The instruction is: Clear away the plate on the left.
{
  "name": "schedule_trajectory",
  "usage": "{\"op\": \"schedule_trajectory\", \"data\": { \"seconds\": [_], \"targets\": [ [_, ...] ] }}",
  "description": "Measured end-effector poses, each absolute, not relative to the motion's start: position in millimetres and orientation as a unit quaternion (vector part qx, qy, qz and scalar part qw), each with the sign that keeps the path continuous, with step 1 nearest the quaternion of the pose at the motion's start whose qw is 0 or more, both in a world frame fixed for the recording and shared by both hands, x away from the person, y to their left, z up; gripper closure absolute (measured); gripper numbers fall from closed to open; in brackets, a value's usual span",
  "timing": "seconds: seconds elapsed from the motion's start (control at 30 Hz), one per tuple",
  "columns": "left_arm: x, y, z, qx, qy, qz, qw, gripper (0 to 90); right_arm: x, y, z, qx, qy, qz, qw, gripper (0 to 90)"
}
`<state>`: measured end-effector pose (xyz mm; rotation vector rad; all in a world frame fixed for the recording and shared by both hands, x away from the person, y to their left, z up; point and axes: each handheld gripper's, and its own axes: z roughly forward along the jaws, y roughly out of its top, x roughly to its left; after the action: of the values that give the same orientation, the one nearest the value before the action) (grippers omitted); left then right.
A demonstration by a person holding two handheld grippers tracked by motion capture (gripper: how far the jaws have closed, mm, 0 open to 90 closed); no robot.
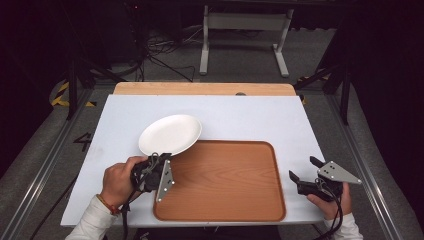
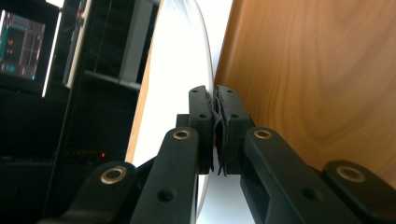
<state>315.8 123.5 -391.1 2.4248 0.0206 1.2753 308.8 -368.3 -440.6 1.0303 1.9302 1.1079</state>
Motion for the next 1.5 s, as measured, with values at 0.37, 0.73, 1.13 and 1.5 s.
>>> {"op": "schedule_trajectory", "data": {
  "seconds": [0.37, 0.73, 1.13, 1.5],
  "targets": [
    [303, 88, -397, 0.872, -0.055, 0.442, 0.203, 86.0, 309, -367, -440, 0.396, 0.739, 0.426, 0.339, 11.3],
    [281, 54, -401, 0.870, -0.111, 0.429, 0.217, 85.7, 308, -369, -440, 0.395, 0.740, 0.425, 0.341, 11.3],
    [266, 37, -410, 0.874, -0.148, 0.394, 0.244, 85.7, 308, -369, -440, 0.395, 0.741, 0.423, 0.342, 11.3],
    [268, 29, -422, 0.883, -0.149, 0.373, 0.243, 86.9, 307, -368, -439, 0.391, 0.739, 0.426, 0.344, 11.5]
  ]
}}
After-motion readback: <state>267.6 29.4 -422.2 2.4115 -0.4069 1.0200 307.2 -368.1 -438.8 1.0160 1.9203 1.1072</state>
